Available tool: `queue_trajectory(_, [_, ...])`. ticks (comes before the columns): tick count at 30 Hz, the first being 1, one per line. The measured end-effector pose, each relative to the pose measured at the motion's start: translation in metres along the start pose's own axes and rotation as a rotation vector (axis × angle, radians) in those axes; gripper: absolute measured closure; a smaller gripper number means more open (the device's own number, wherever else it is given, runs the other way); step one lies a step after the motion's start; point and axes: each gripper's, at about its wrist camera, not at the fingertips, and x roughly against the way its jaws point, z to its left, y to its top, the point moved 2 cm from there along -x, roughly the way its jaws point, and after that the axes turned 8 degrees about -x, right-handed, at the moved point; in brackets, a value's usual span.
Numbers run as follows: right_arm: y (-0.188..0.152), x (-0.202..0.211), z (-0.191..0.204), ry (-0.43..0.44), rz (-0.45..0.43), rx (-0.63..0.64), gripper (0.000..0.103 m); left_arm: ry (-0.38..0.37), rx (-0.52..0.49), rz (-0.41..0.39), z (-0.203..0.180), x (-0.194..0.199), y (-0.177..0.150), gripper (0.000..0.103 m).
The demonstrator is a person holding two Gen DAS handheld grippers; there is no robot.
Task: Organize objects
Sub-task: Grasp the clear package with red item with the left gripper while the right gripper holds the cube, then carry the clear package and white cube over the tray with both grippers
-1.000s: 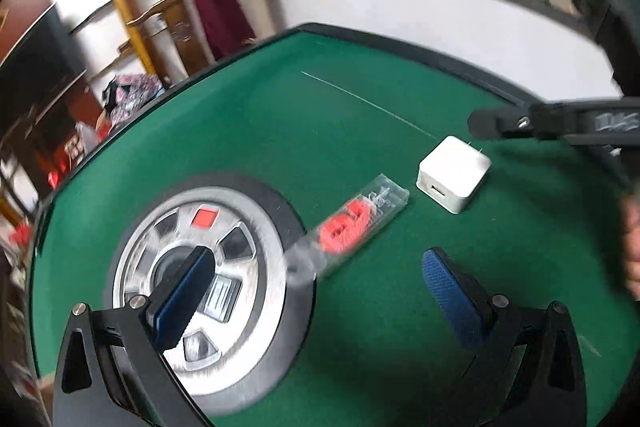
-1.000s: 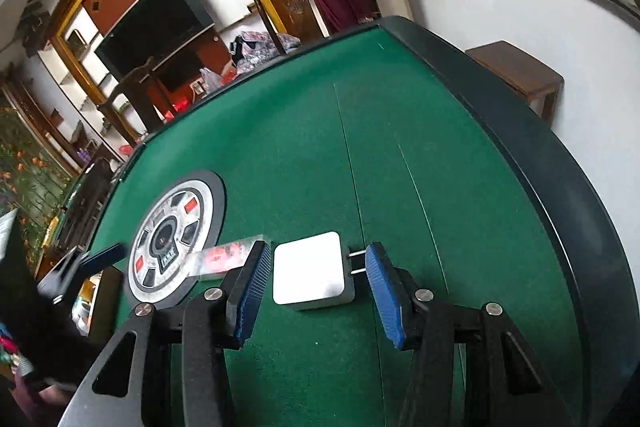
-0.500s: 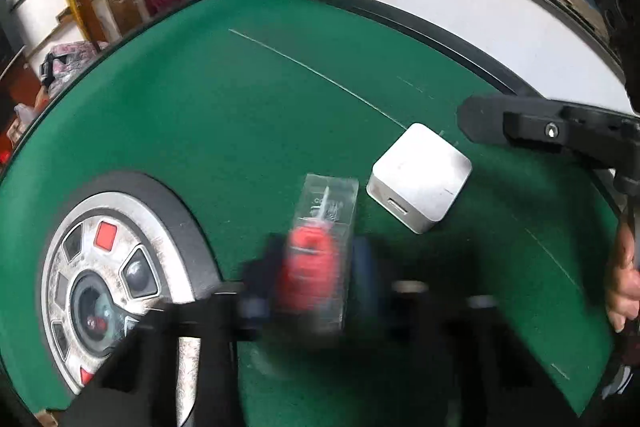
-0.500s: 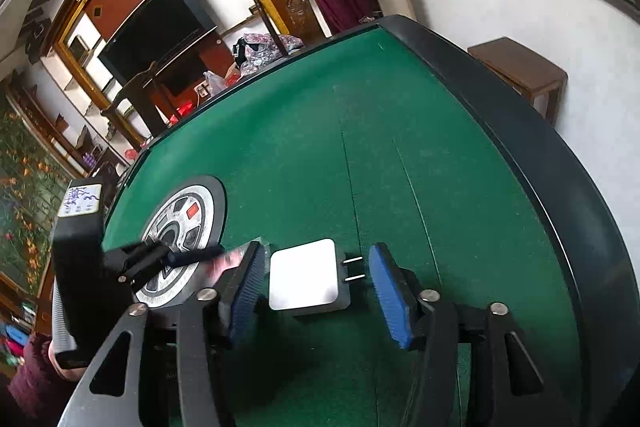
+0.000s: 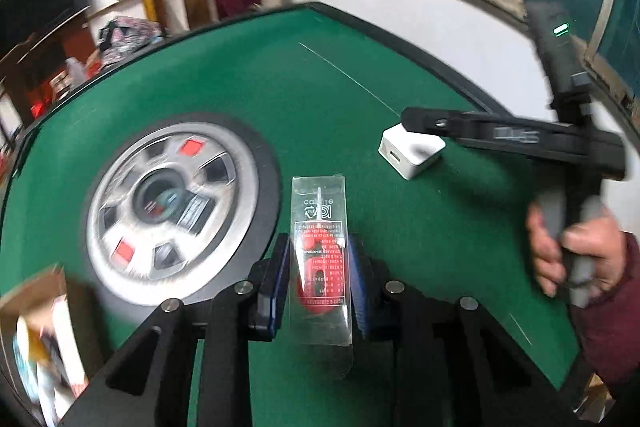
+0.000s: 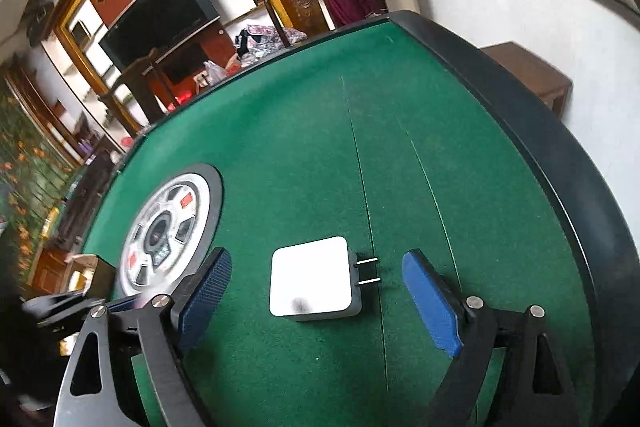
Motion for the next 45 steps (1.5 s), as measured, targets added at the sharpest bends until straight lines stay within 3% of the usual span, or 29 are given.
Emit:
queue_trajectory(7, [-0.008,-0.029,0.008,-0.17,0.034,0.059,0.013,0.07,0.112,-0.022,0.012,0.051,-0.054,0.076])
queue_trajectory(10, [-0.013,-0.032,0.02,-0.203,0.047,0.109,0.031,0.096,0.166,-0.019,0.023,0.059,-0.068,0.076])
queue_trajectory(13, [-0.02,-0.03,0.032,-0.242,0.034,0.164,0.031,0.141,0.196,-0.031,0.025,0.077,-0.081,0.076])
queue_trajectory(19, [-0.039,-0.015,0.047,-0.209,0.066,0.178,0.032,0.203,0.225,-0.06,0.027,0.107,-0.097,0.076])
queue_trajectory(28, [-0.055,0.037,0.085,-0.12,0.032,0.211,0.031,0.296,0.226,-0.114,0.029,0.143,-0.111,0.076])
queue_trajectory(35, [-0.065,0.063,0.147,-0.021,0.021,0.293,0.031,0.359,0.253,-0.137,0.043,0.163,-0.128,0.076])
queue_trajectory(45, [-0.097,0.059,0.233,0.074,0.046,0.397,0.031,0.426,0.301,-0.147,0.076,0.185,-0.155,0.076])
